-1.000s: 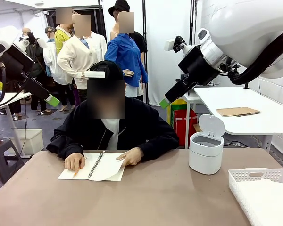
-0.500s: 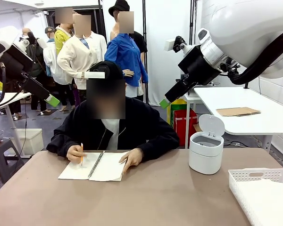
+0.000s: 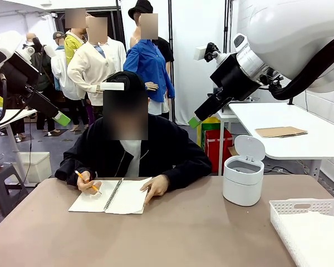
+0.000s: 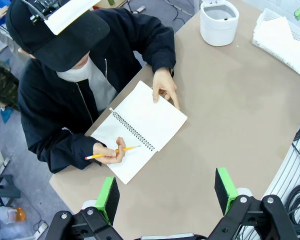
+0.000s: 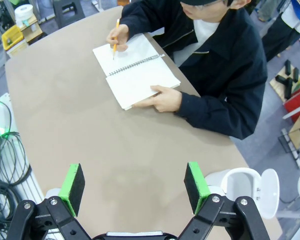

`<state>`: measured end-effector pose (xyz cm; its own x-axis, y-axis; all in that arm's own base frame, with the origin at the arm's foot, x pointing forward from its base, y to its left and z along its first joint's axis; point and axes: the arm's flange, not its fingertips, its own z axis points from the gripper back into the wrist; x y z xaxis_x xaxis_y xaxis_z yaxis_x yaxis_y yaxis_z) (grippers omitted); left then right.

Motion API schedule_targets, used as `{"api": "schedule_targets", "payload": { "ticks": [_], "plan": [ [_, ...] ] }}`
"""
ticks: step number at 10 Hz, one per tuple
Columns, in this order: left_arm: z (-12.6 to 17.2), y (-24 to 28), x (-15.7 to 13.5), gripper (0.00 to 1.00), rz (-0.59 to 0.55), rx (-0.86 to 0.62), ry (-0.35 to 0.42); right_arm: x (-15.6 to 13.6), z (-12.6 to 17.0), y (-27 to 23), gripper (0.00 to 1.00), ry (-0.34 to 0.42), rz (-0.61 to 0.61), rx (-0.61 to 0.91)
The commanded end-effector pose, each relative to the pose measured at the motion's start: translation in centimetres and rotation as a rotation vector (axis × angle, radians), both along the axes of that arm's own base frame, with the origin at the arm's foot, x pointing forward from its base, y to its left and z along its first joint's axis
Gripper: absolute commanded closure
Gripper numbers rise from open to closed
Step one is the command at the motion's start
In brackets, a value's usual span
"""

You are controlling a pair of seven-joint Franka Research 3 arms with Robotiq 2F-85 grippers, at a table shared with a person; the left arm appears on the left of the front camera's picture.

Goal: Sort the paper based on its condition.
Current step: If a person hands you a paper, place it in the Organizing basket , and if it's crumpled, put it in the Trash can.

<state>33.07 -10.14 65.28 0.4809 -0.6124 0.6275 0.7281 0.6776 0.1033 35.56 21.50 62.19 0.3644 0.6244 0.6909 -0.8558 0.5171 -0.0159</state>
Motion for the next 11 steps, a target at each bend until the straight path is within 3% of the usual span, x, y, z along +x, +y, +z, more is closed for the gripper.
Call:
{"api": "schedule_targets", "payload": {
  "ticks": [1, 11],
  "plan": [
    [-0.02, -0.13, -0.11, 0.00, 0.016, 0.002, 0.003, -0.17, -0.22, -0.06, 0.00, -0.001, -0.001, -0.005],
    [-0.02, -0.13, -0.11, 0.00, 0.016, 0.002, 0.003, -0.17, -0.22, -0.06, 0.00, -0.001, -0.001, -0.005]
  ]
}}
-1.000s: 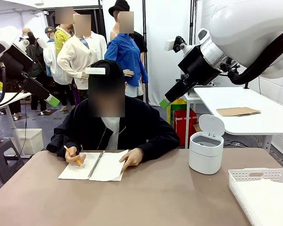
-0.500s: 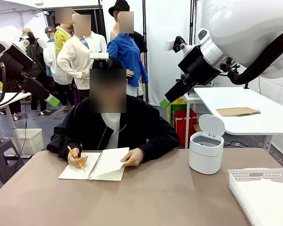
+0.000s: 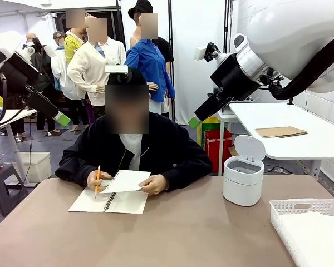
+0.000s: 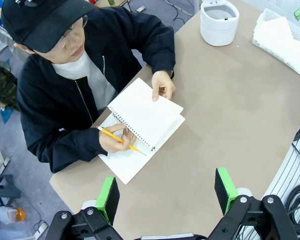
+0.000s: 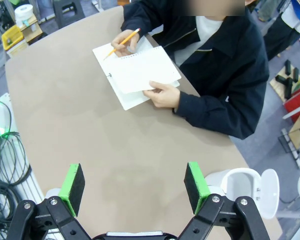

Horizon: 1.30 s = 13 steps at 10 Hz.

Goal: Sort the paper based on its condition.
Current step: If a person hands you a paper, place it in the Organizing basket , and if it's crumpled, put it in the Trash can.

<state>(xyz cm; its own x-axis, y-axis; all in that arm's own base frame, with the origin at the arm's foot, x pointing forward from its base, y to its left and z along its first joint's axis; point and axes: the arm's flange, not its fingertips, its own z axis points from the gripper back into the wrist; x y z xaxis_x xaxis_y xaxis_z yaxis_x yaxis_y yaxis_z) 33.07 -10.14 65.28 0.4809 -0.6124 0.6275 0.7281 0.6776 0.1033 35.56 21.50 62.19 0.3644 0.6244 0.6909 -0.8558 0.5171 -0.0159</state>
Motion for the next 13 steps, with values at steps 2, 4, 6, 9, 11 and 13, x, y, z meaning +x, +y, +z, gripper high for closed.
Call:
{"api": "schedule_targets", "payload": {
  "ticks": [2, 4, 6, 9, 11, 13],
  "plan": [
    [-0.02, -0.13, -0.11, 0.00, 0.016, 0.002, 0.003, -0.17, -0.22, -0.06, 0.00, -0.001, -0.001, -0.005],
    [-0.02, -0.13, -0.11, 0.00, 0.016, 0.002, 0.003, -0.17, -0.22, -0.06, 0.00, -0.001, -0.001, -0.005],
    [-0.02, -0.13, -0.11, 0.00, 0.016, 0.002, 0.003, -0.17, -0.22, -0.06, 0.00, -0.001, -0.001, -0.005],
    [-0.02, -0.13, -0.11, 0.00, 0.016, 0.002, 0.003, -0.17, -0.22, -0.06, 0.00, -0.001, -0.001, -0.005],
    [-0.02, -0.13, -0.11, 0.00, 0.016, 0.002, 0.003, -0.17, -0.22, -0.06, 0.00, -0.001, -0.001, -0.005],
    [-0.02, -0.13, -0.11, 0.00, 0.016, 0.002, 0.003, -0.17, -0.22, -0.06, 0.00, -0.001, -0.001, -0.005]
  ]
}}
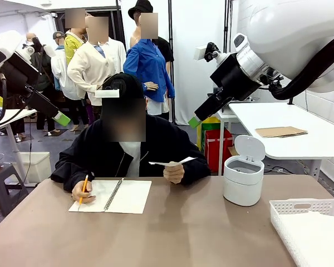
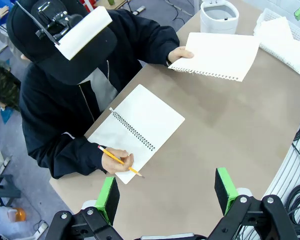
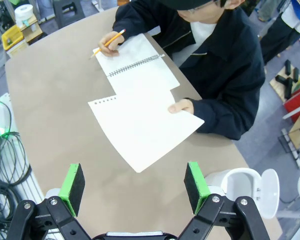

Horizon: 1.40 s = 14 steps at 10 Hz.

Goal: Sort the paper based on its condition.
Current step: If a person hands you a paper, place it in the Organizing basket , and if it's crumpled, put it in the Trash can.

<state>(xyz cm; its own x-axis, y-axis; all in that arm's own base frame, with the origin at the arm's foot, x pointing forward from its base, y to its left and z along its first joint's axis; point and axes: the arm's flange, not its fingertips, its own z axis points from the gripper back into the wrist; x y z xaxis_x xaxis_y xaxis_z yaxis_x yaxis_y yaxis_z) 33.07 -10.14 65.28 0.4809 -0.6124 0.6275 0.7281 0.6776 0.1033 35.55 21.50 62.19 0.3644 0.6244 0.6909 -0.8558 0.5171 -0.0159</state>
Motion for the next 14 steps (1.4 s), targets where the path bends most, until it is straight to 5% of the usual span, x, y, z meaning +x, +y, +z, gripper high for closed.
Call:
{"api": "schedule_targets", "payload": {
  "ticks": [1, 14],
  "plan": [
    [-0.03, -0.13, -0.11, 0.00, 0.016, 0.002, 0.003, -0.17, -0.22, -0.06, 0.00, -0.001, -0.001, -0.005],
    [-0.03, -0.13, -0.11, 0.00, 0.016, 0.002, 0.003, -0.17, -0.22, -0.06, 0.00, -0.001, -0.001, -0.005]
  ]
}}
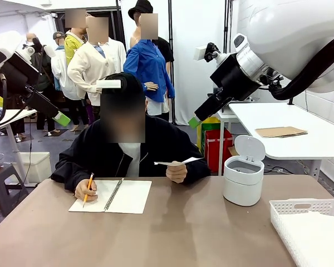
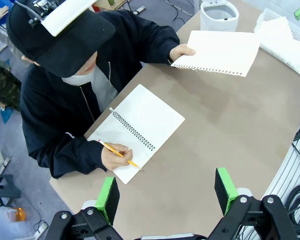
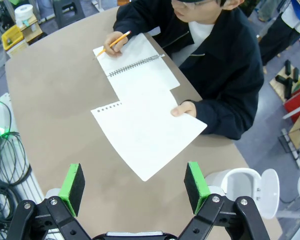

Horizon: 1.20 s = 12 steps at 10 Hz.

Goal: Sort the paper based on its condition.
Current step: If a person hands you a paper, place it in the Organizing basket , and if it's crumpled, put it in the Trash can.

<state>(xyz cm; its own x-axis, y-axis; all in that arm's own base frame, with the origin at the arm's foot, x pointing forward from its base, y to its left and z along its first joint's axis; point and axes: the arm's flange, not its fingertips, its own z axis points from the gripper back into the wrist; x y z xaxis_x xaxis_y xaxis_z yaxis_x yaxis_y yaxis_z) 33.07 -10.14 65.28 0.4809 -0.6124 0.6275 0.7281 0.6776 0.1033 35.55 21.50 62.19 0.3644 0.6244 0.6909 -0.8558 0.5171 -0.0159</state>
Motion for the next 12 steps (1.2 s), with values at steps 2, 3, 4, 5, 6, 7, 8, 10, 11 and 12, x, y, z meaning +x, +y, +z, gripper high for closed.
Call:
{"api": "schedule_targets", "payload": {
  "ticks": [2, 3, 4, 5, 6, 7, 8, 10, 11, 12],
  "plan": [
    [0.0, -0.1, -0.1, 0.00, 0.016, 0.002, 0.003, 1.1, -0.4, -0.3, 0.00, 0.102, -0.100, 0.018],
    [0.0, -0.1, -0.1, 0.00, 0.016, 0.002, 0.003, 3.2, -1.4, -1.0, 0.00, 0.221, -0.212, 0.014],
    [0.0, -0.1, -0.1, 0.00, 0.016, 0.002, 0.003, 4.5, -3.3, -1.5, 0.00, 0.364, -0.356, 0.034],
    [0.0, -0.1, -0.1, 0.00, 0.016, 0.002, 0.003, 6.1, -4.7, -2.4, 0.00, 0.457, -0.422, 0.055],
    [0.0, -0.1, -0.1, 0.00, 0.016, 0.002, 0.003, 7.4, -6.0, -3.0, 0.00, 0.544, -0.525, 0.060],
    [0.0, -0.1, -0.1, 0.00, 0.016, 0.002, 0.003, 7.7, -6.9, -3.6, 0.00, 0.608, -0.648, 0.124],
    [0.0, -0.1, -0.1, 0.00, 0.016, 0.002, 0.003, 9.4, -8.0, -4.7, 0.00, 0.674, -0.750, 0.191],
    [0.0, -0.1, -0.1, 0.00, 0.016, 0.002, 0.003, 10.6, -9.9, -5.3, 0.00, 0.700, -0.872, 0.264],
    [0.0, -0.1, -0.1, 0.00, 0.016, 0.002, 0.003, 11.1, -10.5, -5.5, 0.00, 0.744, -0.948, 0.279],
    [0.0, -0.1, -0.1, 0.00, 0.016, 0.002, 0.003, 11.1, -11.5, -5.6, 0.00, 0.802, -1.013, 0.305]
  ]
}}
